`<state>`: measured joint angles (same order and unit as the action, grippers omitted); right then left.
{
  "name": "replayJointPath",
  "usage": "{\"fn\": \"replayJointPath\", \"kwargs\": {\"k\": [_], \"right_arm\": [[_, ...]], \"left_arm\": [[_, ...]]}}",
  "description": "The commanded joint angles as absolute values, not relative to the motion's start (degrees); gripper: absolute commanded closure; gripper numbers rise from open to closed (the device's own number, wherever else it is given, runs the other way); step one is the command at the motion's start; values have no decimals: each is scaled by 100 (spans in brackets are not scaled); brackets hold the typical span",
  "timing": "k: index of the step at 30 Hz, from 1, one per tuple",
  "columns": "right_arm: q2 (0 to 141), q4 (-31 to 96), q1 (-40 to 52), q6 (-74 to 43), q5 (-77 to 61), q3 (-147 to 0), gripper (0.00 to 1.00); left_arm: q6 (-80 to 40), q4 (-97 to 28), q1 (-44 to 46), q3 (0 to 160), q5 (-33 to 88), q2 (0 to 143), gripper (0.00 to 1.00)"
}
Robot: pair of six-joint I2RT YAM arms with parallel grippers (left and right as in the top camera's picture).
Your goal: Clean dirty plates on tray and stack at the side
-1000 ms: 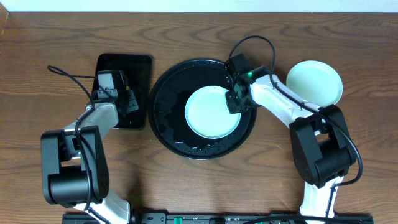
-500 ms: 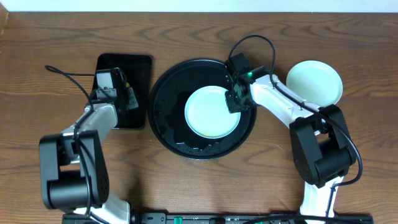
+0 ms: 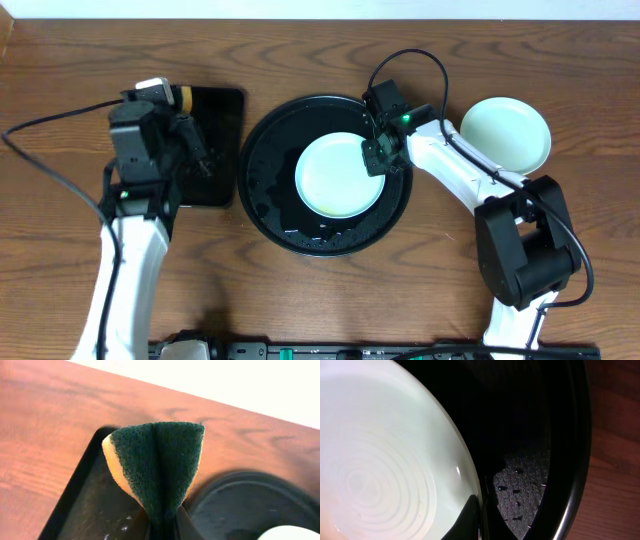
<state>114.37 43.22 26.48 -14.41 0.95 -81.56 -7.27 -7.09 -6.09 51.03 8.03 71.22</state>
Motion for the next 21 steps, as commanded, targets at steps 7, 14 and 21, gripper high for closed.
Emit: {"fn": "replayJointPath", "kwargs": {"k": [7,14,21], "right_arm": [[11314,4322,2685,-1409,196,-8158,99],[11314,4316,2687,-1411,193,-8158,99],[11314,4307,2687,-1411,193,-8158,99]], "left_arm": [[-657,-904,-604,5098,1214,6687,93],[-469,-801,-611,5085,786,6890,93],[-469,-701,-609,5085,294,7428,92]]}}
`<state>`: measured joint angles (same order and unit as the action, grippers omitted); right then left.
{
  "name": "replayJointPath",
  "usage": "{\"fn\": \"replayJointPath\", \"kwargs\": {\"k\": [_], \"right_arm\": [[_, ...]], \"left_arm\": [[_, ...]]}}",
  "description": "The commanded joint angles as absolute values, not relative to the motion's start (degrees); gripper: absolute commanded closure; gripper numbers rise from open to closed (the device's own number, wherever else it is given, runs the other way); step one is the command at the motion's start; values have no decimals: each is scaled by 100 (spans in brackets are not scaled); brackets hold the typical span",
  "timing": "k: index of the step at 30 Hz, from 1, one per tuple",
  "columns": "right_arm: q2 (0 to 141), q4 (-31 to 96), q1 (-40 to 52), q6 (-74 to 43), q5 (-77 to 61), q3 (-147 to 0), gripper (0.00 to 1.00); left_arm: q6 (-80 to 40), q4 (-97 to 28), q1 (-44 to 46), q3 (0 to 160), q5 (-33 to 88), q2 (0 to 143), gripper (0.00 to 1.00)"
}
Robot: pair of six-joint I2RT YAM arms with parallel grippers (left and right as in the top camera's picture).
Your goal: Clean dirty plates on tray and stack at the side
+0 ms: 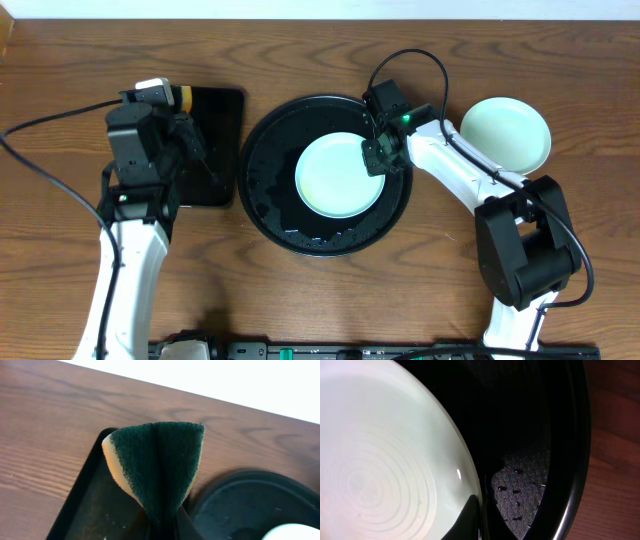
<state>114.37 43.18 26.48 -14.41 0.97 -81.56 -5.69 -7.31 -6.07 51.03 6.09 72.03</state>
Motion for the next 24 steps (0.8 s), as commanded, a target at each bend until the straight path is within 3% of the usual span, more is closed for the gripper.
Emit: {"fn": "replayJointPath", "kwargs": {"k": [1,6,11,16,21,24], "right_arm": [[11314,4309,2687,-1411,193,-8158,99],[11314,4281,2687,-1411,193,-8158,99],[11314,4329,2687,-1409,193,-8158,99],[11314,4309,2687,-1411,191,-8158,99],[11314,4307,2692,-1411,191,-8158,99],[11314,4285,2692,-1411,191,-8158,99]], "left_arm": [[-451,-698,-609,5085,314,7467,93],[-344,38,-672,5085,-272,8158,92],[-344,215,-652,5092,956,8272,93],[-342,845,-687,5092,-246,8547,92],[-342,576,-633,5092,897,8219,92],[-296,810,-613,5092,423,8230,93]]}}
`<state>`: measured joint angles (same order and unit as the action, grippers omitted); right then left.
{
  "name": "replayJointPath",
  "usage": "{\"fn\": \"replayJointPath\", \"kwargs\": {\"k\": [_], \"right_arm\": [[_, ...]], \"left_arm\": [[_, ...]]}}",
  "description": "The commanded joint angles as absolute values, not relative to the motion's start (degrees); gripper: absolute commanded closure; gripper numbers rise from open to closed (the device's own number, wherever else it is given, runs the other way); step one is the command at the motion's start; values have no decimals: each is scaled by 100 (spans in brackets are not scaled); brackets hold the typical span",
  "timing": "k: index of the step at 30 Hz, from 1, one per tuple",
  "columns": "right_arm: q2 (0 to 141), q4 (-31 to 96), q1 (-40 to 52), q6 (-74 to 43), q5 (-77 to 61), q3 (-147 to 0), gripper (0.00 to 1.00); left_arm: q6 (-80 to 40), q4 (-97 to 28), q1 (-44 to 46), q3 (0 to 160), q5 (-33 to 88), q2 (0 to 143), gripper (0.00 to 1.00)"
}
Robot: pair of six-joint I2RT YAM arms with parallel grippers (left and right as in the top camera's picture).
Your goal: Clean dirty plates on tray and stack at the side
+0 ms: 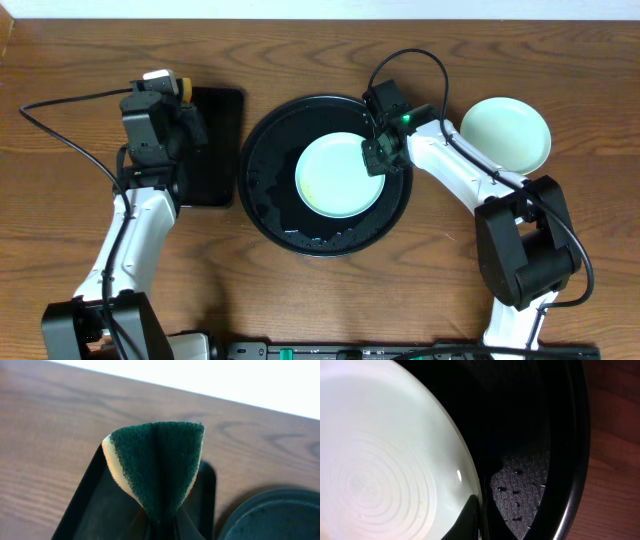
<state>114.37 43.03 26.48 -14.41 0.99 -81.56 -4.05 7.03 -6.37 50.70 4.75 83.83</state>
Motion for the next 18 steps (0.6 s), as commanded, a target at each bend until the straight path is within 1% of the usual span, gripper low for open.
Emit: {"fn": "replayJointPath", "kwargs": {"k": [1,6,8,11,12,15,18], "right_arm": [[11314,4296,2692,-1411,191,-8158,99],[11314,4311,2692,-1413,191,-8158,99],[11314,4307,2692,-1417,191,-8158,99],[11316,4331,2692,-1603,193,-8156,99],[11316,4324,2692,-1664,191,-8156,99],[11314,4309,2692,-1719,191,-8156,99],[11314,4313,2692,-1715,191,-8156,99]], "left_arm": [[-301,797,-613,5092,464,8180,93],[-473,642,-602,5092,602,8042,93],[-766,414,-556,5092,1365,7964,92],[-1332,99,-370,5092,2832,7920,92],[-1396,-23,-268,5092,3055,7931,93],[-1367,-504,167,5076,3039,7937,92],[-1164,-701,650,5057,3039,7953,93]]}}
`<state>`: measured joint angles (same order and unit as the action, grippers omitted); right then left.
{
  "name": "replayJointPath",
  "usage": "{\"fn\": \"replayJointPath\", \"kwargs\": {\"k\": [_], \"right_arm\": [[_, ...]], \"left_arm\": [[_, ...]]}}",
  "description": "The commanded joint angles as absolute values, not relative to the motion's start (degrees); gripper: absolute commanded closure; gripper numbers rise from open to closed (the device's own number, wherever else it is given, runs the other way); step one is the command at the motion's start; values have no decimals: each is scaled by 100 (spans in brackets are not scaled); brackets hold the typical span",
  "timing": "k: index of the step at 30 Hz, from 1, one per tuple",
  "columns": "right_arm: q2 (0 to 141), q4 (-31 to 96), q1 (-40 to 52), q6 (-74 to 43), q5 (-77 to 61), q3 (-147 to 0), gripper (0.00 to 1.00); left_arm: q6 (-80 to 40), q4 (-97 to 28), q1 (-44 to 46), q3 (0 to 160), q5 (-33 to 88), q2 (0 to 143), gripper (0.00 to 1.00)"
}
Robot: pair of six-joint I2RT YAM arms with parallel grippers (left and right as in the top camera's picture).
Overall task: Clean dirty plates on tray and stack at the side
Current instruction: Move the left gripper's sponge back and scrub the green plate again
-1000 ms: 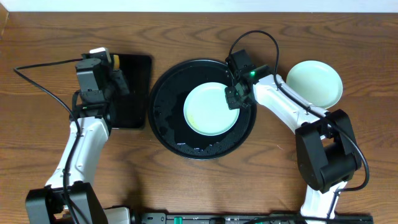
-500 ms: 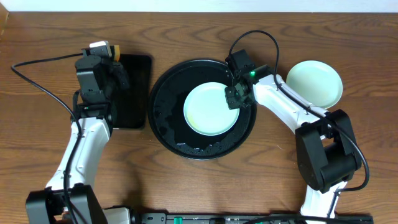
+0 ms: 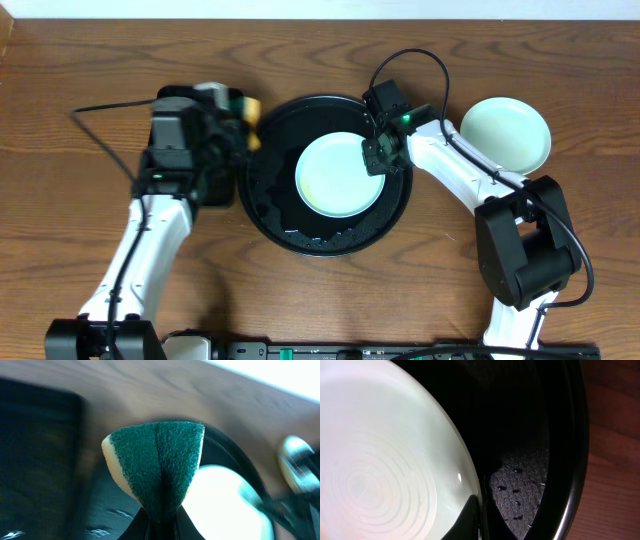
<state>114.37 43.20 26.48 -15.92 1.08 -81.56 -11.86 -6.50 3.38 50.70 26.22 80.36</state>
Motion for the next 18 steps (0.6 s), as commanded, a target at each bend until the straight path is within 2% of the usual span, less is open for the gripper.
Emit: {"fn": "replayJointPath", "kwargs": {"k": [1,7,18], "right_arm": [[11314,4318,2692,-1715,191,-8156,99],[11316,4324,2692,-1715,191,-8156,99],[11314,4392,2692,-1712,191,-8156,99]], "left_arm": [[-1066,-727,862,5050,3030,7977,92],[-1055,-812,1824,5028,2097,8265,92],[-1052,-602,2779,5019,2001,9588,92]]}}
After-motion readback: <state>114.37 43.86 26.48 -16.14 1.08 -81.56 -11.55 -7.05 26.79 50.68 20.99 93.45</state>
